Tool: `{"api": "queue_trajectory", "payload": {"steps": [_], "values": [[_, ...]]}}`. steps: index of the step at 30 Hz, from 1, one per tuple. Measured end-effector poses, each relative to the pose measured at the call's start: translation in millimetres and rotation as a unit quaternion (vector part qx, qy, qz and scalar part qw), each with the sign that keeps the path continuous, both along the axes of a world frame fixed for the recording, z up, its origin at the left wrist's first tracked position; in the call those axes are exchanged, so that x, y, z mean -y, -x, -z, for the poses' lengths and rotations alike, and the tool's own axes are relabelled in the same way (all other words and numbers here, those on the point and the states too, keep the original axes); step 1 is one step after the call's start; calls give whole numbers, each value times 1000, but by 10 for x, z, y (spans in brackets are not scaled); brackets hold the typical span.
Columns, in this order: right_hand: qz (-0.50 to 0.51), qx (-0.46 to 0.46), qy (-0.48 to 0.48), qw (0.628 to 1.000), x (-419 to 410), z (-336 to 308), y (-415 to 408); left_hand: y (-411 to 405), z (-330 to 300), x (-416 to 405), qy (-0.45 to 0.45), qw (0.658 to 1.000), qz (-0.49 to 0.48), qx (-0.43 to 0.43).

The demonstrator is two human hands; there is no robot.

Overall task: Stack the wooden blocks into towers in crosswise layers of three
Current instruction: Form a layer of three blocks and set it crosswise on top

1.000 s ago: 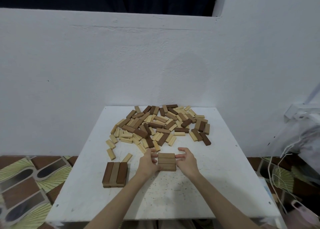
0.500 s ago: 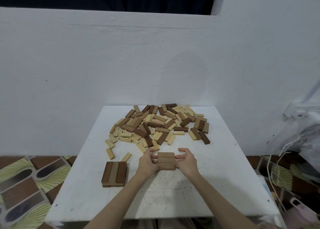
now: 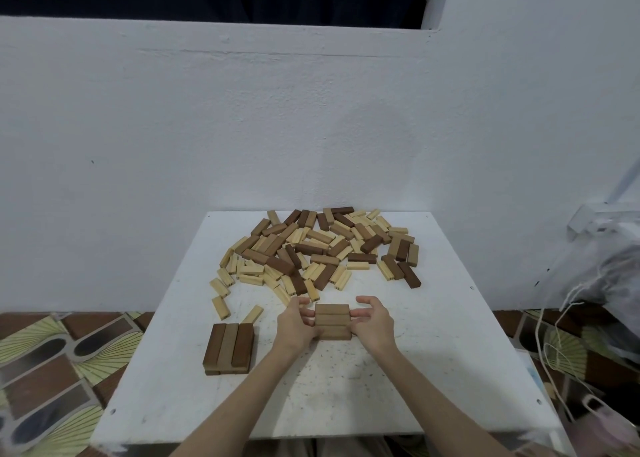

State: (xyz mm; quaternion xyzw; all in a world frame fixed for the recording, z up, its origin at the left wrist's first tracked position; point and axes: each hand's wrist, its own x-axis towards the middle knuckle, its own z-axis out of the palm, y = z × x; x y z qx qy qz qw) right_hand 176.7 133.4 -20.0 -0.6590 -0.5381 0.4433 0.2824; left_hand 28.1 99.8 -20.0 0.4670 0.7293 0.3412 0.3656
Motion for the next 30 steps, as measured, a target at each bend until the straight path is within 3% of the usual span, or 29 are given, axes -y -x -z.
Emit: {"api": "queue_trajectory", "payload": {"steps": [19, 30], "values": [[42, 2, 1, 999, 52, -19, 17, -62, -60, 11, 14, 999, -39, 13], [37, -71, -27, 996, 83, -309, -1, 5, -333, -30, -10, 999, -32, 20]]}}
